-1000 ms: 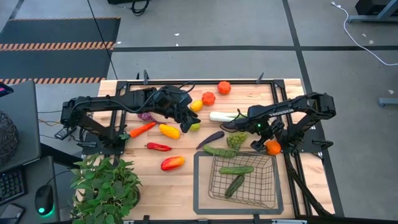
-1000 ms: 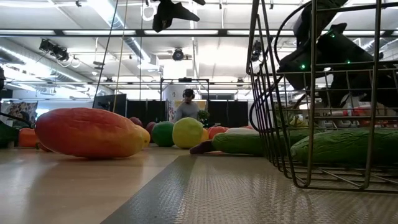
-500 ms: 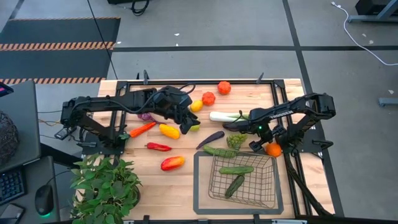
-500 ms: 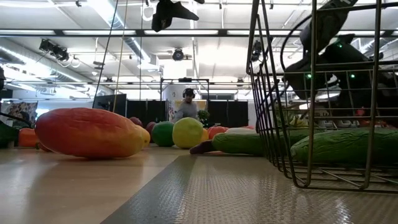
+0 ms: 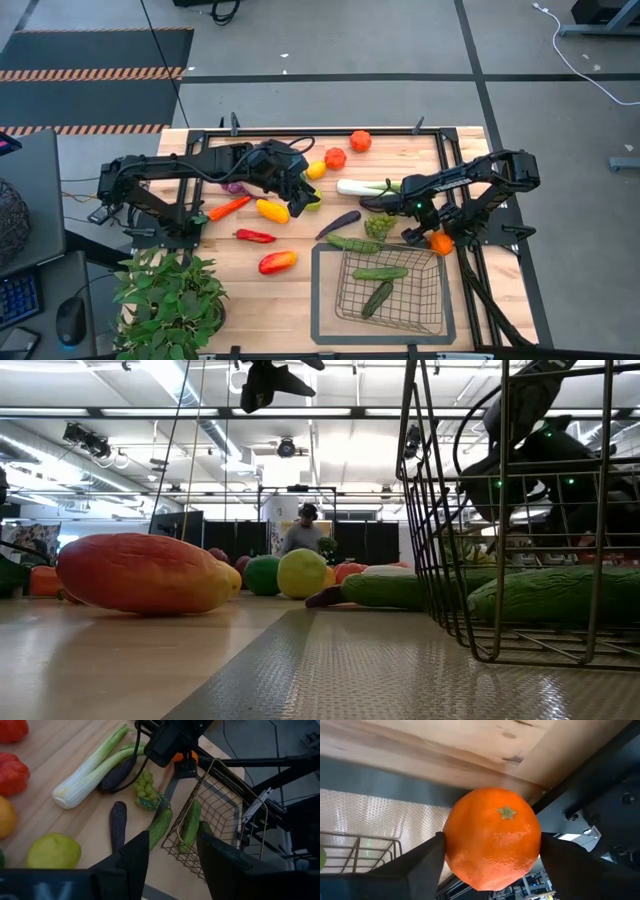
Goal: Build produce basket
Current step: Put the orange into the wire basket
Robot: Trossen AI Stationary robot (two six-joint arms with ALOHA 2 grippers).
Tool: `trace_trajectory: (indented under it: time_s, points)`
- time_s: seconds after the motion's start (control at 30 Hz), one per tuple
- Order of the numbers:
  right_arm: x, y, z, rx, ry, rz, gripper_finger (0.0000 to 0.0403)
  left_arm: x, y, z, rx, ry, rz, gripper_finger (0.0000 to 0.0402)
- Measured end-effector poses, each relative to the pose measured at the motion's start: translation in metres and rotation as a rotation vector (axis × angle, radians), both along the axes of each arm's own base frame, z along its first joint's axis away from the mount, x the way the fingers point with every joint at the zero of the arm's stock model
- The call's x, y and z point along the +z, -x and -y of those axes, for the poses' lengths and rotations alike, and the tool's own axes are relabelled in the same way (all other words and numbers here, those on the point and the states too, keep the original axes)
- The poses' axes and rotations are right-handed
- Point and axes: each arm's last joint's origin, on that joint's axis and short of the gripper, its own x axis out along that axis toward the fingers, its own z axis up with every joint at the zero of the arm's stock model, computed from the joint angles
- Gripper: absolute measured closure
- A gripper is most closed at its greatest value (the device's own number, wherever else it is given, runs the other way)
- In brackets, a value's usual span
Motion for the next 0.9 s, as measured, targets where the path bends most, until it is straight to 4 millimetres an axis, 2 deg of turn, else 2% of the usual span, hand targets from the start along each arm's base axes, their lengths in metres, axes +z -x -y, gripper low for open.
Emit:
trace_trajectory:
  time_s: [0.17, 0.37, 0.67, 0.9]
  points:
    - [0.000, 0.000, -0.003, 0.018, -0.003, 0.001, 0.0143, 0.000, 0.000, 0.000, -0.001, -0.002, 0.000, 0.0230]
    - [0.013, -0.008, -0.003, 0.069, -0.022, 0.025, 0.0145, 0.000, 0.000, 0.000, 0.007, 0.010, -0.001, 0.0230]
    - [0.075, -0.046, 0.006, 0.161, 0.119, 0.146, 0.0139, 0.000, 0.001, -0.006, 0.042, 0.035, -0.004, 0.0230]
    - [0.142, -0.072, 0.004, 0.143, 0.174, 0.335, 0.0137, -0.007, 0.006, -0.013, 0.081, 0.021, -0.084, 0.0230]
